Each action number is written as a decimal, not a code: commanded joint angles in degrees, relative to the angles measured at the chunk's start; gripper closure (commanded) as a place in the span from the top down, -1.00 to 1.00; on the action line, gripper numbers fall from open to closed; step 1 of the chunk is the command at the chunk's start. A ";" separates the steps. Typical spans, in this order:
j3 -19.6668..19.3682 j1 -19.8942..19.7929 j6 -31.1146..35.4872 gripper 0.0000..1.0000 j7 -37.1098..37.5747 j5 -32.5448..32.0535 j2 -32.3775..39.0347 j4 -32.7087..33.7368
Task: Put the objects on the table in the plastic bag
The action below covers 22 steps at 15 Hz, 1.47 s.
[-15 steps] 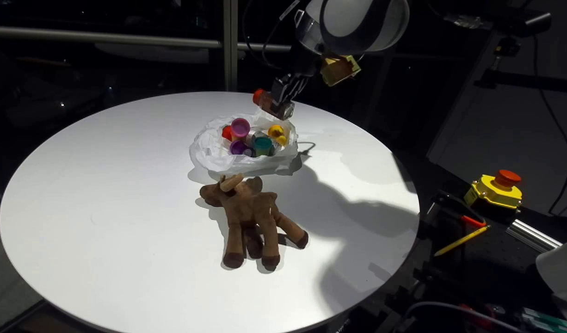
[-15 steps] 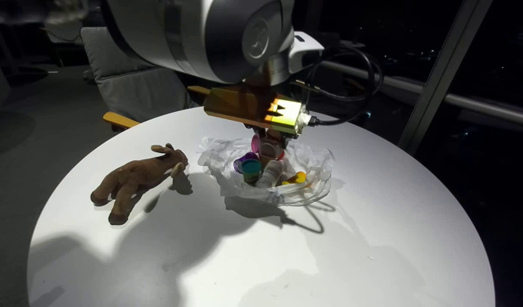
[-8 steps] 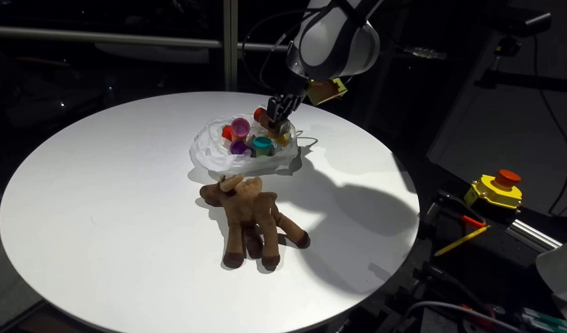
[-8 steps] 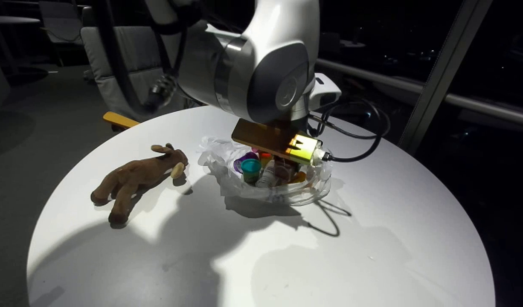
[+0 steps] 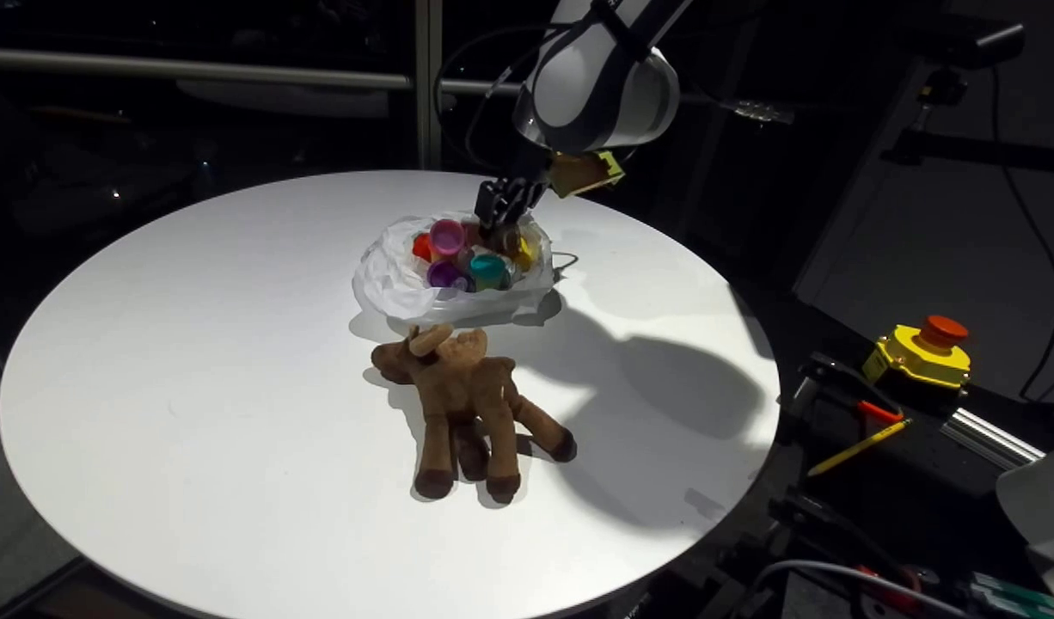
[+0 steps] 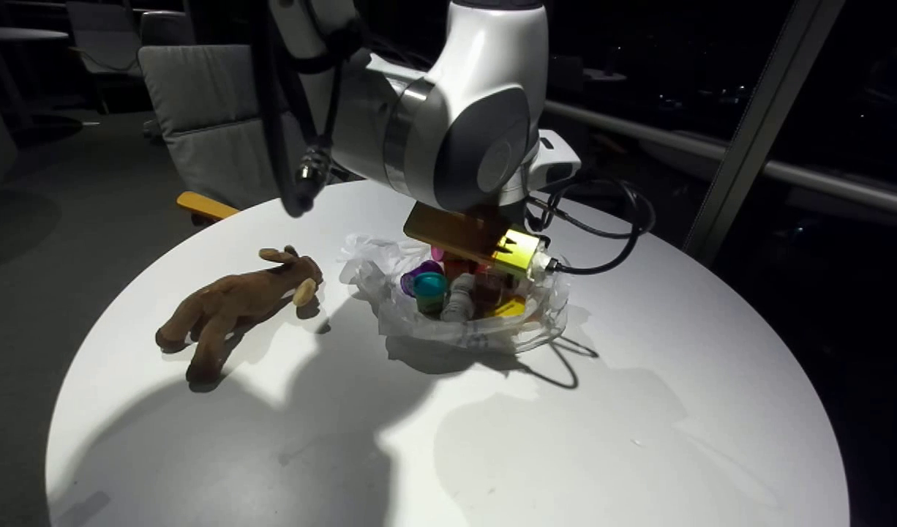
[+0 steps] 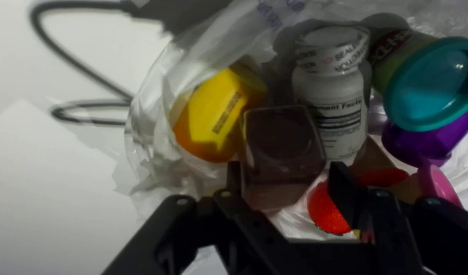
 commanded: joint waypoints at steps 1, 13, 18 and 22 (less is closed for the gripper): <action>4.23 -3.13 -2.11 0.88 -1.27 2.56 -1.87 0.70; 2.64 4.13 -23.57 1.00 12.30 10.21 -25.58 -13.07; 3.86 11.10 -28.01 1.00 16.19 11.60 -26.93 -17.29; 5.42 15.44 -25.45 1.00 16.02 13.60 -24.86 -19.93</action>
